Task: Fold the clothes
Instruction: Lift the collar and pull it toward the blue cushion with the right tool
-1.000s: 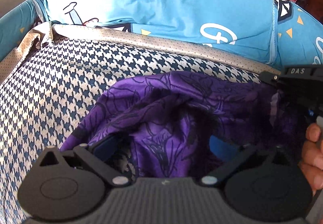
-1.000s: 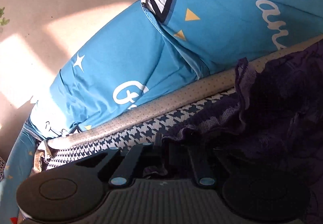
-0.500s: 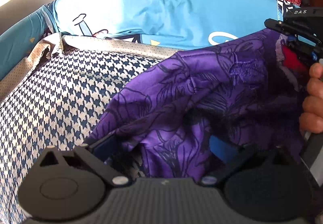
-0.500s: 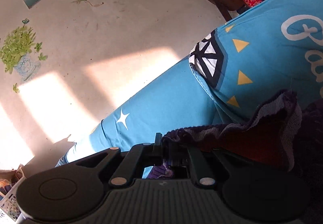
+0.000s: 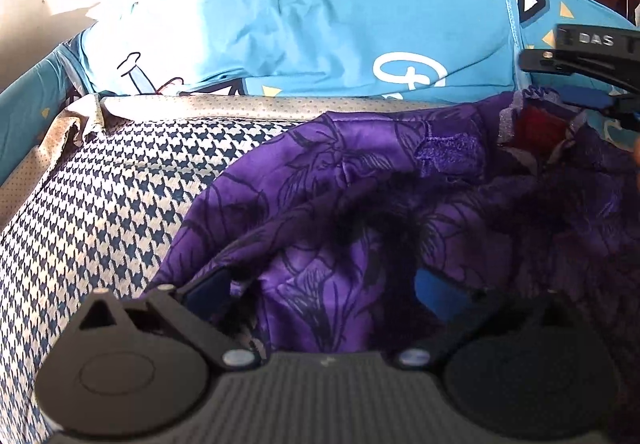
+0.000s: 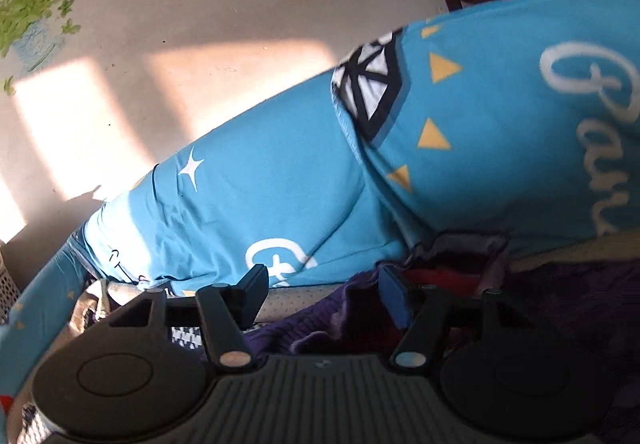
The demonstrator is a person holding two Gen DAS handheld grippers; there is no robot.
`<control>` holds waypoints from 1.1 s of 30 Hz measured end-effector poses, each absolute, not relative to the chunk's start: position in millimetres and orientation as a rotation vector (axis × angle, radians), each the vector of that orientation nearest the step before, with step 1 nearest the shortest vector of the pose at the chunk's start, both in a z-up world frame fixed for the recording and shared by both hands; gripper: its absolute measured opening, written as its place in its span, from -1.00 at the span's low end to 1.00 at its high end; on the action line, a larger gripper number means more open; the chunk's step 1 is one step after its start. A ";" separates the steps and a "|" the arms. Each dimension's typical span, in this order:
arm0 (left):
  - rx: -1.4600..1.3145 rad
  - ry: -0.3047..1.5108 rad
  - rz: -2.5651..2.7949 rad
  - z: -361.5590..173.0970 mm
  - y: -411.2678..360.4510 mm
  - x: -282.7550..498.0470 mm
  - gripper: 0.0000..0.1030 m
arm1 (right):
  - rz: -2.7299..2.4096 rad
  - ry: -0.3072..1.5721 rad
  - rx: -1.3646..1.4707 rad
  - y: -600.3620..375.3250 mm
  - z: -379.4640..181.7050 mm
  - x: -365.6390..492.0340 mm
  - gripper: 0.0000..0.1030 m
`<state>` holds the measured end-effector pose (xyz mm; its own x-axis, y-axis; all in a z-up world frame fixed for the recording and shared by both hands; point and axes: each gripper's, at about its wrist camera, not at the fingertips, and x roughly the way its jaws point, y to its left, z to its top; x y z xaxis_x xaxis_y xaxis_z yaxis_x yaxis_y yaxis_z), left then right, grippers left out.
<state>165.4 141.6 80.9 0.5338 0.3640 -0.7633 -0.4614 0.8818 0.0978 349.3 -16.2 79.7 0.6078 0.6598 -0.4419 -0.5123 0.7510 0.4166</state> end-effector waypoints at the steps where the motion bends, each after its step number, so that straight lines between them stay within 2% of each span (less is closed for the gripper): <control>1: -0.124 0.882 0.493 80.5 141.8 165.5 1.00 | 0.670 0.601 0.236 -26.6 84.4 349.4 0.20; 11: -0.106 0.896 0.469 74.5 129.7 169.9 1.00 | 0.573 0.617 0.111 -93.2 78.8 363.2 0.20; 21: -0.097 0.918 0.461 70.0 130.2 169.2 1.00 | 0.521 0.592 -0.088 -65.5 49.4 353.0 0.22; 22: -0.097 0.918 0.462 70.1 130.8 168.9 1.00 | 0.509 0.586 -0.110 -61.9 45.8 352.8 0.01; 23: -0.099 0.917 0.462 70.2 131.4 168.7 1.00 | 0.493 0.586 -0.115 -60.1 43.4 354.3 -0.37; 25: -0.101 0.917 0.466 70.3 132.4 169.0 1.00 | 0.461 0.585 -0.120 -56.7 38.9 357.3 -0.71; 29: -0.099 0.919 0.477 69.6 134.4 169.7 1.00 | 0.408 0.532 0.007 -64.9 44.8 362.2 -0.86; 33: -0.099 0.920 0.491 69.7 138.7 170.6 1.00 | 0.301 0.516 0.166 -75.1 49.1 372.1 -0.87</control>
